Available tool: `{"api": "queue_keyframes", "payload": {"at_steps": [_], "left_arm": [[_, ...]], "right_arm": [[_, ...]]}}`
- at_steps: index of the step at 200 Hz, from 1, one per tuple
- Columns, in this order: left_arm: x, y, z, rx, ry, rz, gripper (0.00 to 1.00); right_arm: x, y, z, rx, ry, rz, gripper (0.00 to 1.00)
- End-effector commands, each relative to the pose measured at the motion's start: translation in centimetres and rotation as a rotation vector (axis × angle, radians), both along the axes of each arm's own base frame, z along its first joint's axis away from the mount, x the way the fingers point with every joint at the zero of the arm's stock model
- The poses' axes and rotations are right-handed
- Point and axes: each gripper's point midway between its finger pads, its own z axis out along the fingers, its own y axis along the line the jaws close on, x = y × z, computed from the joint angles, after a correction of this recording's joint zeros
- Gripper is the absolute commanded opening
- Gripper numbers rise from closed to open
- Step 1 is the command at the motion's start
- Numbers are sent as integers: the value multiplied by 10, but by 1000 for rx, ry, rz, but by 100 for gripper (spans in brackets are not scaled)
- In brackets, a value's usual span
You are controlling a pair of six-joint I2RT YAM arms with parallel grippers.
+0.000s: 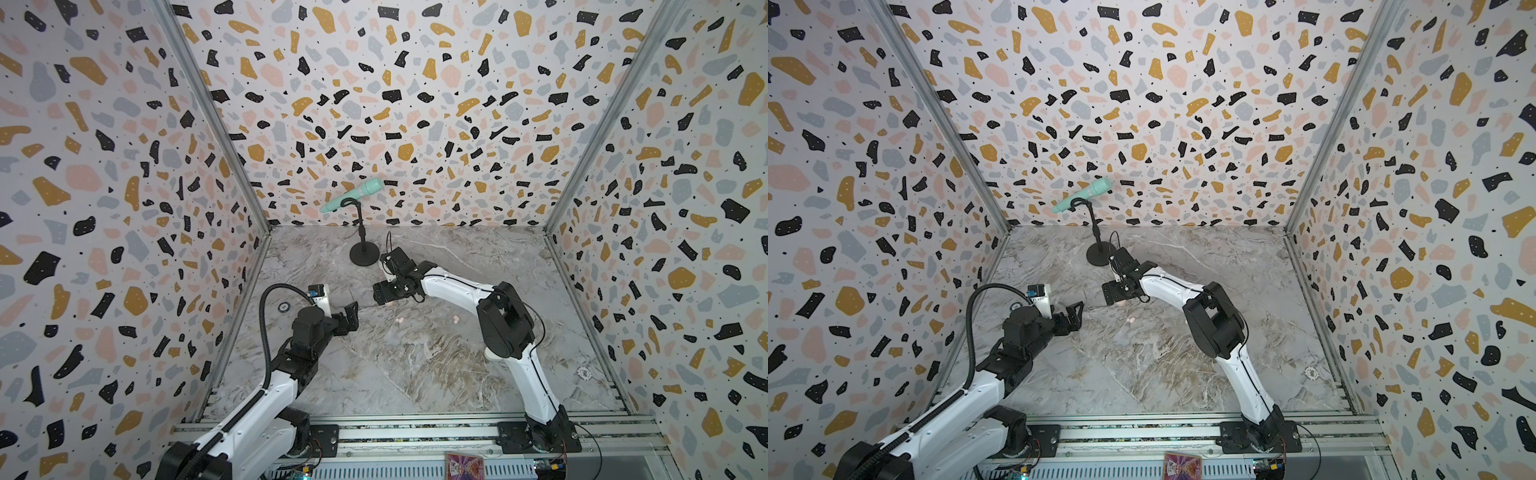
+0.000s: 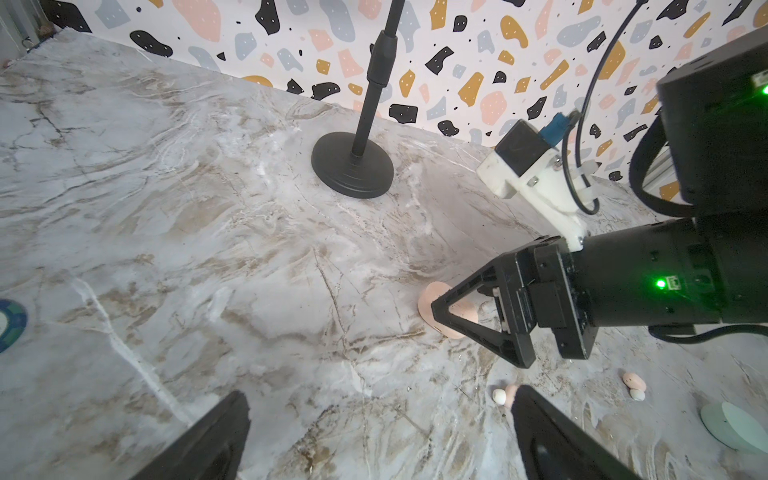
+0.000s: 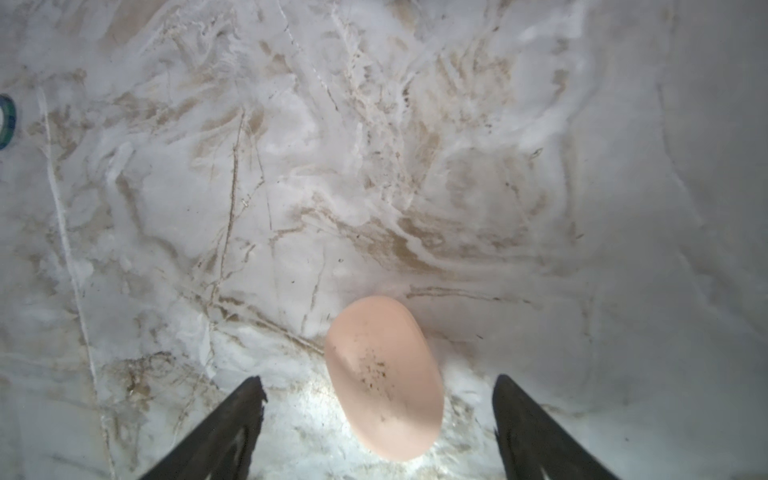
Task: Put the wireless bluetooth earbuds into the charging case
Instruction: 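Lower and close the right gripper on the pink case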
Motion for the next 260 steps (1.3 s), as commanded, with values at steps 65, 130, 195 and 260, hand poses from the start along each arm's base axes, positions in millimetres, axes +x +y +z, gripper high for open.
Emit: {"api": "queue_keyframes", "payload": {"at_steps": [65, 130, 195, 260], "left_arm": [[2, 5, 8, 7, -34, 19, 100], [-2, 21, 10, 31, -24, 97, 100], [-1, 28, 11, 37, -20, 127, 100], [-2, 29, 9, 38, -15, 128, 100]], "right_arm": [[-39, 36, 17, 96, 75, 92, 86], [-54, 61, 36, 173, 84, 169, 86], [-24, 34, 30, -82, -56, 138, 89], [-8, 44, 10, -91, -54, 38, 88]]}}
